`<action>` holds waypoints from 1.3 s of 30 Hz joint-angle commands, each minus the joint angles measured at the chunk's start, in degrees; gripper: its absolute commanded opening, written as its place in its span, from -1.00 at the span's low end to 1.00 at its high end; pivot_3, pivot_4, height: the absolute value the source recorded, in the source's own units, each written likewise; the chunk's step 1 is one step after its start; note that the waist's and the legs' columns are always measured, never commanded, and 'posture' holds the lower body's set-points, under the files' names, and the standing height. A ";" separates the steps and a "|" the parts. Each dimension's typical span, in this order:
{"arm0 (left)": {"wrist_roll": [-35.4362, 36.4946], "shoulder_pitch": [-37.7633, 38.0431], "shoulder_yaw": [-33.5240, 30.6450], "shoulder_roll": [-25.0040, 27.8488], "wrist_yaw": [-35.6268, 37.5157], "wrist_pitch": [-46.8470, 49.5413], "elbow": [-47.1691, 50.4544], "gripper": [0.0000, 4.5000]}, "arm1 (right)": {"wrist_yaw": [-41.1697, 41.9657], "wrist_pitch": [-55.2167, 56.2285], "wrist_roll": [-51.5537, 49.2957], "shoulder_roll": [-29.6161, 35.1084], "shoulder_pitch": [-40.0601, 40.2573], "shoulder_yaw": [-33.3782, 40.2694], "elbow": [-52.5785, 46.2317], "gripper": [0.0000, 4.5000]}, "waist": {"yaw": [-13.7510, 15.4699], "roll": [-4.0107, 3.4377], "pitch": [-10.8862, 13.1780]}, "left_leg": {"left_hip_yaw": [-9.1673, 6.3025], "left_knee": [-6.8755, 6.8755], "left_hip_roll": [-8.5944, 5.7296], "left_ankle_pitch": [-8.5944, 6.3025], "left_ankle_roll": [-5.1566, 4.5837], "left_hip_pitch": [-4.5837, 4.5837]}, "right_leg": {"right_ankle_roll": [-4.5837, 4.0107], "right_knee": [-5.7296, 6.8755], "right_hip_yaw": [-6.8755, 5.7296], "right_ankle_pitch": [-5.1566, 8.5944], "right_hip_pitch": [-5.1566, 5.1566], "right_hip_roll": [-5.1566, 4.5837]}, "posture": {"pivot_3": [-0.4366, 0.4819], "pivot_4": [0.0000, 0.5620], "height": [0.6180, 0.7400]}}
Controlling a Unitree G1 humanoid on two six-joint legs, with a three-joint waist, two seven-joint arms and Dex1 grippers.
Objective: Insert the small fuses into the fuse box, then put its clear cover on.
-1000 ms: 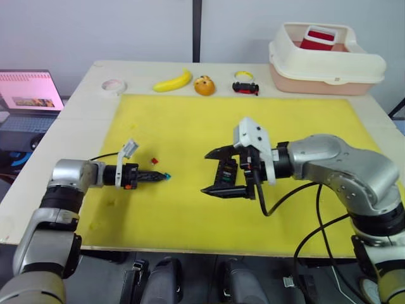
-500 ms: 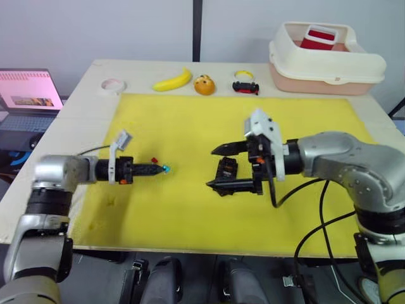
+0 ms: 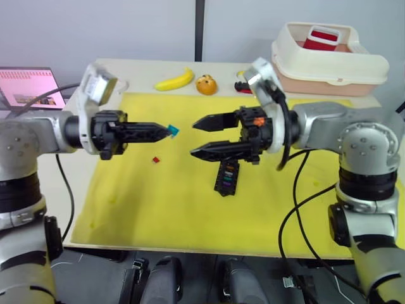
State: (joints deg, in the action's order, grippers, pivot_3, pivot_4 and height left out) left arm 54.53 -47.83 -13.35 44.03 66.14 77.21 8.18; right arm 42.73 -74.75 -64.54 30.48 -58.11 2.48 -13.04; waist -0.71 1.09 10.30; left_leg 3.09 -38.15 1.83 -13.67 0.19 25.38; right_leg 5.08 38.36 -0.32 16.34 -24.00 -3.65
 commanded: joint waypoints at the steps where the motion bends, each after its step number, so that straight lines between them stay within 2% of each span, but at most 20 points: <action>1: -0.45 -0.15 1.49 -1.23 0.73 -6.81 1.70 -0.99 | -4.17 -1.48 -2.57 -0.67 -0.44 3.01 -0.51 1.00 | 0.02 -0.01 -0.01 | 0.01 0.01 0.00 0.00 0.00 -0.01 | 0.00 0.00 0.00 0.00 0.00 0.00 | -0.05 -0.47 1.00; 3: -2.31 -0.06 3.18 -2.90 -0.48 -10.61 0.98 -0.99 | -6.48 -1.87 -2.78 -0.52 0.65 3.22 -2.28 1.00 | 0.05 -0.01 -0.01 | 0.01 0.04 0.01 0.00 0.00 -0.05 | 0.00 -0.04 0.00 0.00 0.04 0.01 | -0.05 -0.47 1.00; 6: -5.12 -1.64 6.62 -4.36 0.80 -15.71 -1.74 -0.99 | -8.62 -2.20 -3.78 -1.68 -0.13 4.39 0.26 1.00 | -0.01 -0.01 -0.01 | 0.04 0.03 0.00 0.00 0.00 -0.01 | 0.00 -0.01 0.02 0.00 0.00 0.01 | -0.05 -0.47 1.00; 13: -5.97 -1.00 7.71 -5.82 0.67 -20.46 -3.40 -0.99 | -15.04 -4.14 -8.20 -2.26 1.07 6.96 -0.69 1.00 | -0.13 -0.01 -0.01 | 0.06 0.06 0.03 0.00 0.00 0.01 | 0.00 -0.01 0.04 0.00 -0.07 0.06 | -0.05 -0.47 1.00; 14: -5.83 -1.09 7.87 -5.92 0.71 -20.63 -3.36 -0.99 | -15.57 -4.38 -9.00 -2.32 1.32 7.05 -1.09 1.00 | -0.11 -0.01 -0.01 | 0.06 0.06 0.03 0.00 0.00 0.01 | 0.00 -0.01 0.04 0.00 -0.07 0.06 | -0.05 -0.47 1.00; 15: -6.16 -1.66 8.24 -5.77 1.18 -21.22 -3.96 -1.00 | -15.71 -4.41 -8.67 -2.10 1.27 6.58 -1.07 0.74 | -0.11 -0.01 -0.01 | 0.06 0.06 0.03 0.00 0.00 0.01 | 0.00 -0.01 0.04 0.00 -0.06 0.06 | -0.05 -0.47 1.00; 34: -5.64 -1.82 8.05 -5.76 0.59 -22.34 -4.64 -1.00 | -19.70 -3.82 -10.02 -1.32 2.11 6.47 0.13 0.74 | -0.11 -0.01 -0.01 | 0.06 0.06 0.02 0.00 0.00 0.01 | 0.00 -0.02 0.04 0.00 -0.06 0.06 | -0.05 -0.47 1.00; 37: -5.50 -2.02 8.12 -6.00 0.52 -22.23 -4.72 -1.00 | -19.65 -3.94 -10.13 -1.08 1.98 6.42 0.17 0.38 | -0.10 -0.01 -0.01 | 0.06 0.06 0.02 0.00 -0.01 0.02 | 0.00 -0.02 0.04 0.00 -0.06 0.06 | -0.05 -0.47 1.00; 39: -5.34 -1.86 8.08 -6.07 0.48 -22.12 -4.61 -1.00 | -19.67 -3.96 -10.20 -0.94 2.05 6.39 -0.01 -0.05 | -0.10 -0.01 -0.01 | 0.06 0.06 0.02 0.00 -0.01 0.01 | 0.00 -0.02 0.04 0.00 -0.06 0.06 | -0.05 -0.47 1.00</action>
State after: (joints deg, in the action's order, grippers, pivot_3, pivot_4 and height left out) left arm 48.24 -48.62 -4.51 37.94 66.48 55.70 2.37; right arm 22.97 -79.49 -73.44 28.81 -55.09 7.55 -12.04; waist -0.81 1.08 10.30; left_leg 3.15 -38.09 1.85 -13.67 0.19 25.39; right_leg 5.08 38.33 -0.29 16.33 -24.06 -3.59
